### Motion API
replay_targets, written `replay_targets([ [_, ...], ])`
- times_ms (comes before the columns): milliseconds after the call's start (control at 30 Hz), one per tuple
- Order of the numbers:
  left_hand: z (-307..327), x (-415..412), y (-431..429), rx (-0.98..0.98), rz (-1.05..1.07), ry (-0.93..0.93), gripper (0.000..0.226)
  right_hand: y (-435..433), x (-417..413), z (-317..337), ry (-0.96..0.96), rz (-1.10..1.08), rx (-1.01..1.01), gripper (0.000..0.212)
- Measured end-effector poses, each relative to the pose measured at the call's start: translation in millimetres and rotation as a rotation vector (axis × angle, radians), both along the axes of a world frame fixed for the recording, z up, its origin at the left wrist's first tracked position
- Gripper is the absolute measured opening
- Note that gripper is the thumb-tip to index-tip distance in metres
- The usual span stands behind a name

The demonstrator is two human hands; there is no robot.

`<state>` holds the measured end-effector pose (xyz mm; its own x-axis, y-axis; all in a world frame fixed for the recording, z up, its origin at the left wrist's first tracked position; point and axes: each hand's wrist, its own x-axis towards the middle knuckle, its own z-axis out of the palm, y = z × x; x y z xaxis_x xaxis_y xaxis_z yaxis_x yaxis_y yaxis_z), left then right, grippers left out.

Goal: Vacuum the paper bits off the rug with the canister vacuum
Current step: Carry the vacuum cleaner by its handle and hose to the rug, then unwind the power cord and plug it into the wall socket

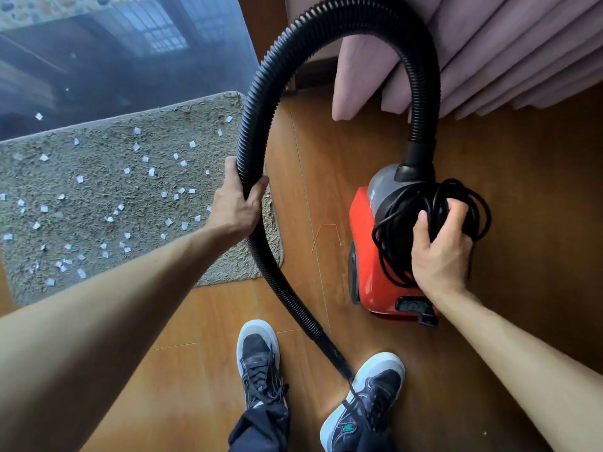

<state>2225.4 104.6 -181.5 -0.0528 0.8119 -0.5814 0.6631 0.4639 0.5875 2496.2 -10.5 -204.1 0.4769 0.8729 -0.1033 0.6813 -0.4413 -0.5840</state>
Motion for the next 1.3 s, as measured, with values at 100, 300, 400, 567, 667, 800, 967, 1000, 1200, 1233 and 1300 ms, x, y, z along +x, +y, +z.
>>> replay_targets([
  [100, -9, 5, -13, -0.065, 0.018, -0.010, 0.036, -1, 0, 0, -0.010, -0.001, 0.005, 0.032],
  [300, -9, 9, -22, -0.071, 0.030, -0.006, 0.040, -9, 7, -3, 0.009, -0.020, 0.004, 0.033],
  [400, -4, 6, -22, -0.086, 0.021, 0.039, 0.038, -13, 10, -1, 0.026, -0.026, -0.007, 0.034],
  [567, 15, 3, -23, -0.089, 0.039, 0.115, 0.037, -13, 10, 9, 0.044, -0.024, -0.121, 0.037],
  [667, 33, 4, -24, -0.050, 0.029, 0.130, 0.036, -12, 13, 24, 0.037, -0.013, -0.253, 0.043],
  [800, 63, 7, -21, 0.017, -0.031, 0.139, 0.039, -3, 23, 53, 0.060, 0.075, -0.437, 0.053],
  [967, 109, 15, -15, 0.023, -0.127, 0.140, 0.050, 4, 43, 100, -0.009, 0.227, -0.544, 0.053],
  [1000, 121, 18, -12, 0.032, -0.152, 0.143, 0.052, 7, 47, 111, -0.014, 0.244, -0.543, 0.053],
  [1200, 206, 34, 11, 0.166, -0.353, 0.214, 0.062, 31, 68, 192, -0.061, 0.320, -0.518, 0.063],
  [1233, 223, 38, 16, 0.191, -0.402, 0.223, 0.060, 37, 71, 209, -0.064, 0.323, -0.512, 0.066],
  [1300, 263, 48, 26, 0.242, -0.512, 0.273, 0.061, 48, 79, 247, -0.085, 0.326, -0.486, 0.073],
])
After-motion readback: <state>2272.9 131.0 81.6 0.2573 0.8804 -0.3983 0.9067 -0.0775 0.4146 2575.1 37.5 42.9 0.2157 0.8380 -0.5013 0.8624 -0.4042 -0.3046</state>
